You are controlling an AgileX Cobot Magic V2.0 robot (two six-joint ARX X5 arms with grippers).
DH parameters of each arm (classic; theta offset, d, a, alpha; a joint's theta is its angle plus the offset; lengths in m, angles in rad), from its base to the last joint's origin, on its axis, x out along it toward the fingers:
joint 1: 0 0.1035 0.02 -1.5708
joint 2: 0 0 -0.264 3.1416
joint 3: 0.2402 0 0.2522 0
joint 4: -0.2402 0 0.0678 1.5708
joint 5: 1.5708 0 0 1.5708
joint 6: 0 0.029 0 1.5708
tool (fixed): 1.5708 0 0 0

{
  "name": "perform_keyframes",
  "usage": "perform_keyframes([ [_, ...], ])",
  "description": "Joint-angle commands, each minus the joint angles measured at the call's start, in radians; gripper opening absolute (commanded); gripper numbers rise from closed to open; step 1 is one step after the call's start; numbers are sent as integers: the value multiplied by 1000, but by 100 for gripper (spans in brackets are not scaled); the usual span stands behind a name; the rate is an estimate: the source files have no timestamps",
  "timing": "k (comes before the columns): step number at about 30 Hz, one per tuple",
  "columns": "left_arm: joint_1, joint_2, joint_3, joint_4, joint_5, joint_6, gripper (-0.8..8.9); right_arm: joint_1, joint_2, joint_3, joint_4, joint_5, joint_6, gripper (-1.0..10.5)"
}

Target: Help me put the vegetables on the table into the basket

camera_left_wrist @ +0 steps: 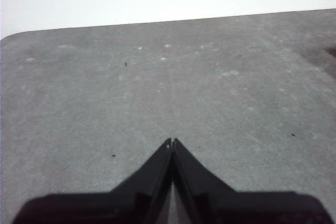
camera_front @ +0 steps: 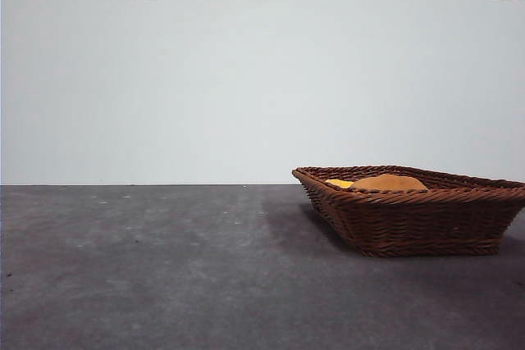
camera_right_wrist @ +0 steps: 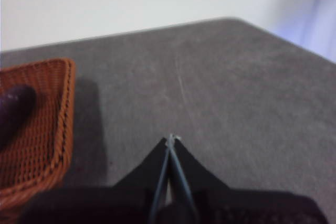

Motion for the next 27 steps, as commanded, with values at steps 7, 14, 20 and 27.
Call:
perform_keyframes([
  [7, 3, 0, -11, 6, 5, 5, -3, -1, -4, -4, -10, 4, 2, -16],
  [14, 3, 0, -11, 6, 5, 5, -3, -1, -4, -4, -10, 4, 2, -16],
  [20, 3, 0, -11, 6, 5, 5, -3, -1, -4, -4, -10, 3, 0, -16],
  [27, 3, 0, -11, 6, 5, 5, -3, -1, -4, -4, -10, 5, -47, -16],
])
